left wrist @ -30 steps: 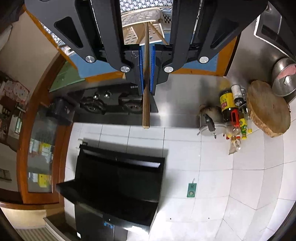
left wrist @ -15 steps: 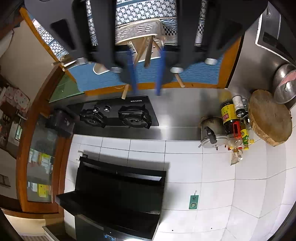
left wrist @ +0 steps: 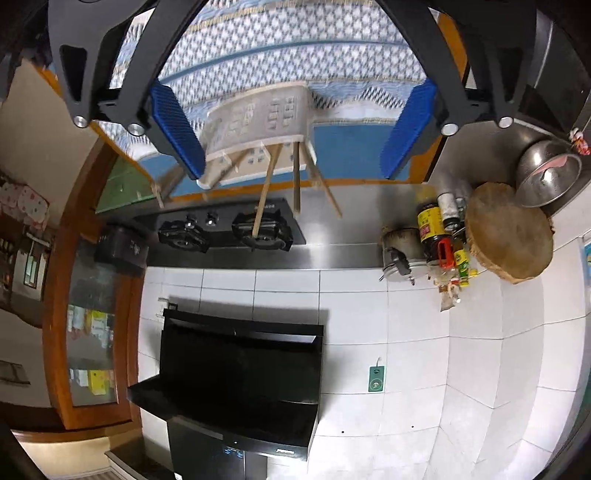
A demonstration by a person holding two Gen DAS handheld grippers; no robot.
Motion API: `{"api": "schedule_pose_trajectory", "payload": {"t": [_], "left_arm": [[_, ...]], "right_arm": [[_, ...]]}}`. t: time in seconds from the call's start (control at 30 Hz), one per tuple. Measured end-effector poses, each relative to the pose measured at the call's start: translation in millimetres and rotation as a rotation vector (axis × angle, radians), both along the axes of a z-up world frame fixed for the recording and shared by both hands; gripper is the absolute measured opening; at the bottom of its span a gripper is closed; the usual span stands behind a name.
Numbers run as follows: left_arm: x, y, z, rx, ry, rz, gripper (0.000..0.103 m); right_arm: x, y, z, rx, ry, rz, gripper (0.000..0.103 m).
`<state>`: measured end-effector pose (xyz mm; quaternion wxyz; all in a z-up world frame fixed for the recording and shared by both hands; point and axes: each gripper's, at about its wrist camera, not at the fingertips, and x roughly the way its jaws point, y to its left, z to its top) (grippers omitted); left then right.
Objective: Organize utensils
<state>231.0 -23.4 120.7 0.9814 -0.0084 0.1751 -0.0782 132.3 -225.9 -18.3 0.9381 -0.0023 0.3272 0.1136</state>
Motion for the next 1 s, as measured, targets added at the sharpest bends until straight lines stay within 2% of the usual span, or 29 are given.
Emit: {"api": "schedule_pose_trajectory", "payload": {"t": [0.17,0.37,0.5,0.77,1.0], "left_arm": [[-47.3,3.0,-20.5,0.031,0.010,0.009,0.098],[-96.6,8.2,-38.6,0.012,0.024,0.011,0.098],[-127.5,6.6,-50.5,0.032,0.036,0.016,0.098],[-163.8,5.4,-75.4,0.022,0.099,-0.012,0.098],[-186.6,11.7,-91.1,0.019,0.127,0.025,0.098]], "right_arm": [[-16.1,5.4,0.8,-0.022,-0.014,-0.013,0.094],[-34.7,6.4,0.8,-0.013,-0.019,-0.036,0.094],[-47.9,3.9,1.3,-0.004,-0.020,-0.055,0.094],[-66.7,-3.1,3.5,0.014,-0.033,-0.087,0.094],[-77.3,-6.1,6.2,0.039,-0.038,-0.098,0.094]]}}
